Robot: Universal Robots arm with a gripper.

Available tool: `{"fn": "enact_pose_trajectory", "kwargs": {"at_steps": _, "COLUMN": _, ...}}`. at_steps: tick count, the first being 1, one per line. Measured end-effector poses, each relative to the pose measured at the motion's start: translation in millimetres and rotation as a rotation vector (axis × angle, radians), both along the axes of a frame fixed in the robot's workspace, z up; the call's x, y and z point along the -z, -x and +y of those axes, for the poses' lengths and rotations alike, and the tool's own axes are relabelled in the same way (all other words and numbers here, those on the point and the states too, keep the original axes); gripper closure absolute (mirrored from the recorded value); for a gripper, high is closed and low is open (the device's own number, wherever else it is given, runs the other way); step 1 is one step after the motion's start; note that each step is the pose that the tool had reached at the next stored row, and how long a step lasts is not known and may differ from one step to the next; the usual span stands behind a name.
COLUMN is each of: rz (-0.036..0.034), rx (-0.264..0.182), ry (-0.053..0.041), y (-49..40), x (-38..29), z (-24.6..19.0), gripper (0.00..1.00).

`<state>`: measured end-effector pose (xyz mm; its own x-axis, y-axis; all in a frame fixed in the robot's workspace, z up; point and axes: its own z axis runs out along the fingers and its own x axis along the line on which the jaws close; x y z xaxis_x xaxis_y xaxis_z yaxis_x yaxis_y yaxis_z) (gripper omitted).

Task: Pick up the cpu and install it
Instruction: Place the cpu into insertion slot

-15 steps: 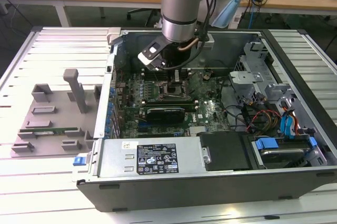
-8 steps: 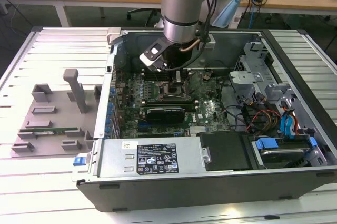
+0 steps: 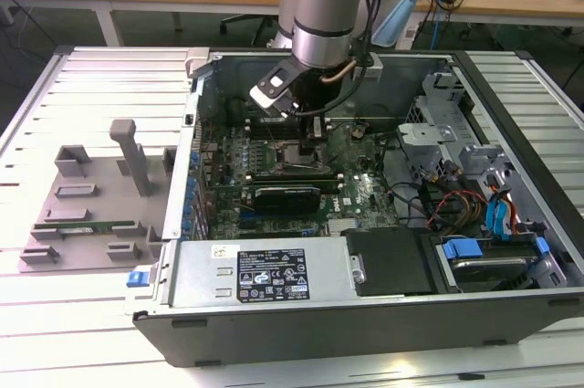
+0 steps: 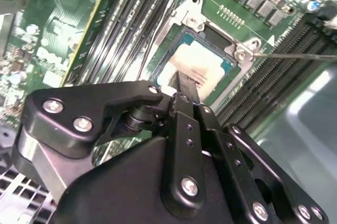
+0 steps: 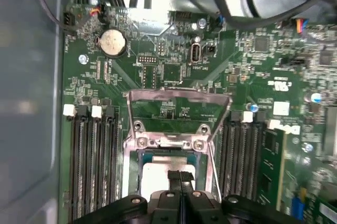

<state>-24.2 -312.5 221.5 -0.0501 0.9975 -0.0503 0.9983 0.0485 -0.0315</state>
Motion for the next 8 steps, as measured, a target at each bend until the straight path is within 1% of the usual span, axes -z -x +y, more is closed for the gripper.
{"fn": "enact_pose_trajectory", "kwargs": {"at_steps": 3, "rz": 0.0001, "rx": 0.000, "ry": 0.0004, "y": 0.0, "x": -9.8, "z": 0.0, "gripper": 0.89}}
{"fn": "enact_pose_trajectory", "kwargs": {"at_steps": 8, "rz": 0.0001, "rx": 0.000, "ry": 0.0004, "y": 0.0, "x": -19.7, "z": 0.0, "gripper": 0.89}}
